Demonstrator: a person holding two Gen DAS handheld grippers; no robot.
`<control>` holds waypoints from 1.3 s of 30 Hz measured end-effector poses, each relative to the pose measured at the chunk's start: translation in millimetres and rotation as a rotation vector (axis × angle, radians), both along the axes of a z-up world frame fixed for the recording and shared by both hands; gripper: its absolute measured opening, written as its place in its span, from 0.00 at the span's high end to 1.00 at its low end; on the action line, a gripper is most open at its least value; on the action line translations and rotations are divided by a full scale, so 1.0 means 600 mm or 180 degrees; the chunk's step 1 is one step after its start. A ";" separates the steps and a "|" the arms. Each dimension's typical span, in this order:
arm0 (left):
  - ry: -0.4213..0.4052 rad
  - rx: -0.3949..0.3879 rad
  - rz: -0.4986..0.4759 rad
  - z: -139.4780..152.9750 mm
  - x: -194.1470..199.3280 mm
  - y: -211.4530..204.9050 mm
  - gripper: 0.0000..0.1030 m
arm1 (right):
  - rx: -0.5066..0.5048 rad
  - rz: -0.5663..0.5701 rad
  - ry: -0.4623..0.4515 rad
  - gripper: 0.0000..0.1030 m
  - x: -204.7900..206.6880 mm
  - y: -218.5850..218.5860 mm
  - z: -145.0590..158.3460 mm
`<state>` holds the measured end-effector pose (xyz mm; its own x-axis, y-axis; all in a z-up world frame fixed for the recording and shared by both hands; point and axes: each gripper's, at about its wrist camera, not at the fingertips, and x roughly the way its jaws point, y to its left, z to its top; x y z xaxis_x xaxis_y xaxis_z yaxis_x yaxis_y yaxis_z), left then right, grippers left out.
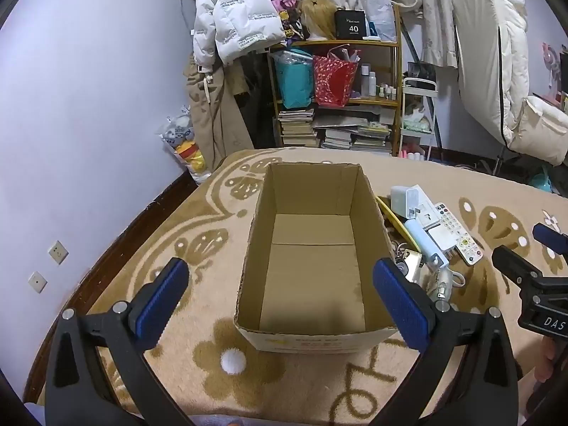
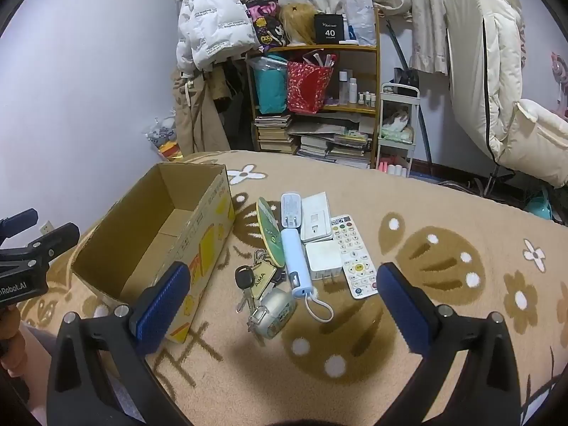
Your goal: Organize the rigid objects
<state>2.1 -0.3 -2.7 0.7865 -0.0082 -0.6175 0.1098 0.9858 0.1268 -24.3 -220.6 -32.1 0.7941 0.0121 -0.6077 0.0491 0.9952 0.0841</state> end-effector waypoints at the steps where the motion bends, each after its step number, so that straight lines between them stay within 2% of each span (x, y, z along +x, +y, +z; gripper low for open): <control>1: -0.0002 -0.0001 -0.0002 0.000 0.000 0.000 0.00 | 0.0000 -0.0002 -0.0003 0.00 0.000 0.000 0.000; 39: 0.0020 0.0083 -0.0010 -0.010 0.002 -0.007 0.00 | 0.0009 0.0000 -0.0007 0.00 0.000 -0.002 0.000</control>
